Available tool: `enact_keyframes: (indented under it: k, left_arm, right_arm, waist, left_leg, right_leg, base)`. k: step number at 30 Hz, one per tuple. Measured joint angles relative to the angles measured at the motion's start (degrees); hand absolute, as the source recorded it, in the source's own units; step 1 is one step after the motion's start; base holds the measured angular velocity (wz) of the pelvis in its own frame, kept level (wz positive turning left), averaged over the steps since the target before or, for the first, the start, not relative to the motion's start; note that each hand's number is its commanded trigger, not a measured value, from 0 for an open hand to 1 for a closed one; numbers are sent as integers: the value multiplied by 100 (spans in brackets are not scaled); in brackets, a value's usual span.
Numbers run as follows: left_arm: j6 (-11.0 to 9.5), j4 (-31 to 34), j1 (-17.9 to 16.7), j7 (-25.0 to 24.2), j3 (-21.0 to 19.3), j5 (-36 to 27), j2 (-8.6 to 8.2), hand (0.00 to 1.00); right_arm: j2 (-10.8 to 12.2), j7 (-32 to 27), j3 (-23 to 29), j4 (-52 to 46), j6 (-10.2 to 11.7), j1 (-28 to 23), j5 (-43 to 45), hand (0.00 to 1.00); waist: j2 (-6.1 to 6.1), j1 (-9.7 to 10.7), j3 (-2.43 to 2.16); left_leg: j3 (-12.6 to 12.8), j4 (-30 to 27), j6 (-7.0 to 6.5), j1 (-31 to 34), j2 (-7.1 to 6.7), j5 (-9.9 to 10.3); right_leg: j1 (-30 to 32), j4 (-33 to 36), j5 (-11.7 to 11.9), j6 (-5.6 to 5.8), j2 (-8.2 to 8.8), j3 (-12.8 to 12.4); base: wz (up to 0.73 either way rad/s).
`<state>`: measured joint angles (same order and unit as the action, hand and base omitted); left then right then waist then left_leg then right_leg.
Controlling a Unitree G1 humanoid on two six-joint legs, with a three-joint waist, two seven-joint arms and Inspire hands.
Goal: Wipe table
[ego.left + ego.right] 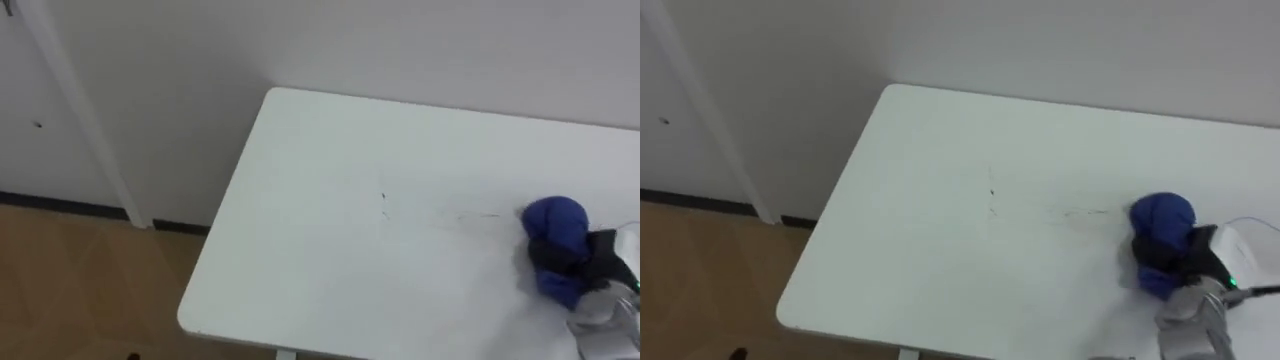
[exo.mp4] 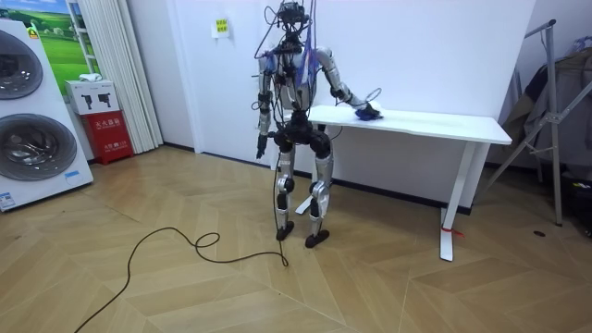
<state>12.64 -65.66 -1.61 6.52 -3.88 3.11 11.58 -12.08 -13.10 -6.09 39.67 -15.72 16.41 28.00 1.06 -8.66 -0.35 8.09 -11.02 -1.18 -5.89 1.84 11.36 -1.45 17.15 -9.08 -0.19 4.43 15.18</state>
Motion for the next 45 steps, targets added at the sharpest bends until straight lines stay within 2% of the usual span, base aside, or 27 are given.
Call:
enact_keyframes:
  k: [1,2,3,4,5,7,9,11,13,14,15,16,18,19,20,21,22,23,24,25,26,27,30,32,37,39,45]
  left_arm:
    - [-3,-99,99,-32,59,20,4,0]
    - [1,-204,314,-100,109,19,-13,0]
    - [-31,-283,498,-128,174,12,-79,0]
    - [-52,-292,622,-161,203,13,-107,0]
    - [-71,-269,722,-202,206,4,-133,0]
    - [-92,-248,662,-144,279,-51,-18,0]
    - [-56,-224,631,-66,273,-15,142,0]
    - [-46,-117,635,-33,224,-2,307,0]
    - [-29,-25,642,54,-65,-19,461,0]
    - [-26,51,639,98,-191,-41,480,0]
    - [-30,95,612,77,-216,-72,448,0]
    - [-39,96,535,69,-229,-144,452,0]
    - [-42,94,371,32,-250,-94,446,0]
    - [-41,94,271,16,-273,-78,451,0]
    - [-46,94,227,16,-275,-79,453,0]
    - [-62,99,135,15,-274,-88,424,0]
    - [-64,100,39,16,-264,-123,351,0]
    - [-64,102,4,18,-265,-132,320,0]
    - [-63,101,-30,20,-265,-125,251,0]
    - [-63,101,-34,20,-262,-118,217,0]
    - [-65,106,-38,21,-265,-121,159,0]
    - [-62,127,-37,31,-267,-134,114,0]
    - [-36,153,-55,101,-260,-298,-22,0]
    - [7,184,-48,240,-262,-506,-52,0]
    - [85,540,-254,483,-295,-702,-49,0]
    - [7,646,-469,549,-506,-649,-43,0]
    - [-11,721,-946,535,-1363,224,90,0]
  right_arm:
    - [105,130,-222,-45,-13,144,135,100]
    - [411,345,-576,-30,-10,476,376,100]
    - [609,528,-731,21,22,744,408,100]
    - [638,602,-824,28,23,850,411,100]
    - [640,689,-901,43,40,1009,439,100]
    - [605,603,-883,210,131,1249,330,100]
    - [537,527,-792,485,197,1226,233,100]
    - [477,432,-492,630,458,1104,121,100]
    - [433,386,-223,760,619,1078,106,100]
    - [276,370,-128,762,688,956,104,100]
    - [52,347,-45,745,791,763,92,100]
    - [-62,313,136,745,817,524,104,100]
    - [-265,223,424,750,817,138,104,100]
    - [-395,150,565,744,808,-70,91,100]
    - [-451,120,625,745,807,-165,85,100]
    - [-559,116,685,746,799,-250,16,100]
    - [-582,129,693,737,712,-280,-72,100]
    - [-571,148,708,688,653,-274,-74,100]
    - [-546,181,745,634,565,-241,-75,100]
    - [-502,199,730,607,550,-214,-71,100]
    - [-361,251,701,501,459,-143,-41,100]
    - [-230,248,581,323,316,-94,-4,100]
    - [-98,286,155,55,255,93,50,100]
    - [-97,230,67,-38,289,124,88,100]
    - [-142,-397,317,74,765,-229,105,100]
    - [-207,-808,765,177,1167,-738,150,100]
    - [-637,-1300,2454,629,1429,-1985,-335,100]
  waist:
    - [-9,-18,6]
    - [-36,-159,48]
    - [-25,-288,105]
    - [-31,-422,112]
    - [-30,-596,112]
    - [37,-610,88]
    - [123,-565,64]
    - [210,-449,64]
    - [310,-385,64]
    - [300,-319,45]
    - [199,-228,42]
    - [217,-117,25]
    - [277,111,-18]
    - [292,219,-14]
    - [303,232,-20]
    - [282,236,-5]
    - [211,202,0]
    - [193,178,7]
    - [155,144,13]
    - [136,88,12]
    - [95,-15,9]
    - [75,-126,-2]
    - [69,-203,-7]
    - [58,-133,-4]
    - [76,232,-31]
    - [159,444,-66]
    - [431,698,-117]
  left_leg:
    - [13,-89,7,53,41,30]
    - [51,-267,16,137,136,83]
    - [29,-483,43,254,142,154]
    - [14,-571,61,326,142,182]
    - [-41,-694,107,445,165,207]
    - [-331,-897,285,707,300,217]
    - [-677,-959,520,865,495,199]
    - [-1026,-1061,834,1086,789,161]
    - [-1130,-1000,1184,1132,1171,48]
    - [-1100,-965,1388,1120,1475,-60]
    - [-945,-878,1263,1083,1871,-278]
    - [-600,-695,969,998,2082,-700]
    - [-221,-767,828,988,2210,-1114]
    - [37,-1081,798,1054,2191,-1090]
    - [146,-1236,763,1071,2171,-1041]
    - [158,-1724,699,1148,2013,-666]
    - [165,-2207,637,1160,1676,-126]
    - [176,-2364,545,1169,1458,109]
    - [135,-2470,360,1204,1031,417]
    - [139,-2427,304,1202,821,510]
    - [160,-2206,220,1210,460,571]
    - [319,-1806,-69,1194,218,528]
    - [367,-1238,19,1001,135,258]
    - [370,-1017,57,959,107,134]
    - [135,-655,138,794,23,-3]
    - [15,-430,148,591,-50,-54]
    - [-63,-174,144,206,-146,-49]
  right_leg:
    - [76,135,-25,-9,27,84]
    - [331,680,-179,102,127,150]
    - [660,1505,-408,203,496,150]
    - [769,1812,-517,249,726,100]
    - [892,2088,-624,322,1200,-21]
    - [740,1690,-505,431,1879,-199]
    - [444,907,-230,494,2010,-196]
    - [239,204,146,578,1899,-19]
    - [273,40,413,662,1598,62]
    - [273,290,95,1198,1345,164]
    - [320,592,-197,1026,998,265]
    - [353,775,-426,855,844,341]
    - [282,833,-599,590,643,431]
    - [212,827,-707,399,512,463]
    - [207,836,-742,334,467,442]
    - [181,825,-758,167,372,326]
    - [117,734,-745,-3,272,280]
    - [119,738,-744,-39,217,202]
    - [134,748,-757,-131,121,67]
    - [152,749,-754,-174,69,-12]
    - [187,750,-744,-237,-52,-186]
    - [267,766,-736,-288,-158,-358]
    - [338,469,-579,-414,-276,-557]
    - [343,305,-497,-358,-285,-550]
    - [20,-91,-469,-302,-271,-237]
    - [-295,-392,-454,-276,-264,-87]
    - [-766,-739,-379,-152,-251,-80]
  base:
    - [-26]
    - [9]
    - [19]
    - [47]
    - [77]
    - [90]
    - [75]
    - [66]
    - [25]
    - [26]
    - [29]
    - [22]
    - [15]
    - [8]
    - [-19]
    - [-59]
    - [-76]
    - [-79]
    - [-65]
    - [-81]
    - [-88]
    - [-106]
    - [-46]
    - [0]
    - [37]
    - [37]
    - [6]
